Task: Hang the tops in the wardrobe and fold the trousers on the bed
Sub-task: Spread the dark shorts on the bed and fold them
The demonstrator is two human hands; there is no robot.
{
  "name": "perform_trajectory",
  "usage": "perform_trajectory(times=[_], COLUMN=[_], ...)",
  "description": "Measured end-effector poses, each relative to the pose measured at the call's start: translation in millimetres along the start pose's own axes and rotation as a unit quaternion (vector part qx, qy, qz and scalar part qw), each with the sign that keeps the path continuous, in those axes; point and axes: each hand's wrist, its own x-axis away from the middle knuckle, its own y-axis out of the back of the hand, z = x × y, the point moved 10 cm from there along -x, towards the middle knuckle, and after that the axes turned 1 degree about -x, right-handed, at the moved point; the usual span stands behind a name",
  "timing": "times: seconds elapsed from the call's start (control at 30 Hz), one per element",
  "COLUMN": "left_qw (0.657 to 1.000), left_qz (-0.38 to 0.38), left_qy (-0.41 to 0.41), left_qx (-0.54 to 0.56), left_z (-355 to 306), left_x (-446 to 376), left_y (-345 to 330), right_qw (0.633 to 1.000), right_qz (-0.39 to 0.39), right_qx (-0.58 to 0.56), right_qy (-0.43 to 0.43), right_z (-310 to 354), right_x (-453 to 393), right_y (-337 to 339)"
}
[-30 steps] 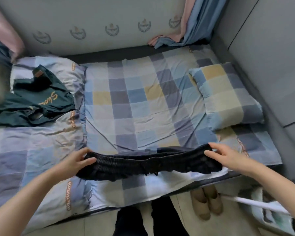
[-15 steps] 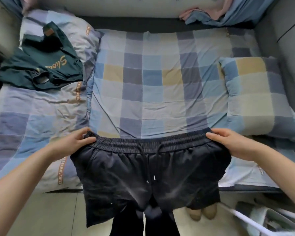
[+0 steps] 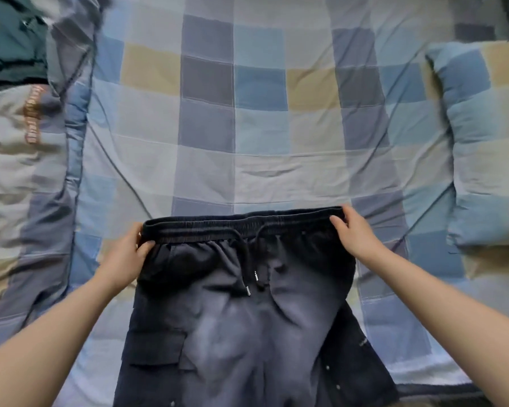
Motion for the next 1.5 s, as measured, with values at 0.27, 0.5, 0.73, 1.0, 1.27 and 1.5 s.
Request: perform_trajectory(times=[0.27, 0.5, 0.73, 1.0, 1.27, 1.5], left_qw=[0.991, 0.977, 0.996, 0.978, 0.953, 0.937], left_qz=[-0.085, -0.196, -0.039, -0.062, -0.092, -0.074], left_qy=[-0.095, -0.08, 0.058, 0.183, 0.282, 0.308], left_qx=[-0.031, 0.004, -0.053, -0.084, -0.053, -0.149], left_z=[-53.0, -113.2, -22.0, 123.9, 176.2, 149.7], left_x=[-68.1, -172.9, -140.9, 24.1, 97.0, 105.5], left_y=[66.5, 121.5, 14.2, -43.2, -43.6, -32.2], right_qw=[0.995, 0.976, 0.989, 0.958, 0.948, 0.961], right_qz=[-0.072, -0.214, 0.009, 0.057, 0.111, 0.082], right_qx=[-0.045, -0.007, 0.15, 0.281, 0.298, 0.261], right_qy=[0.059, 0.046, -0.002, 0.017, -0.008, -0.037], right_z=[42.2, 99.4, 26.8, -76.1, -112.5, -108.7], right_x=[-60.8, -157.1, -115.6, 22.3, 83.6, 71.9], right_y=[30.4, 69.8, -57.5, -111.9, -123.5, -101.6])
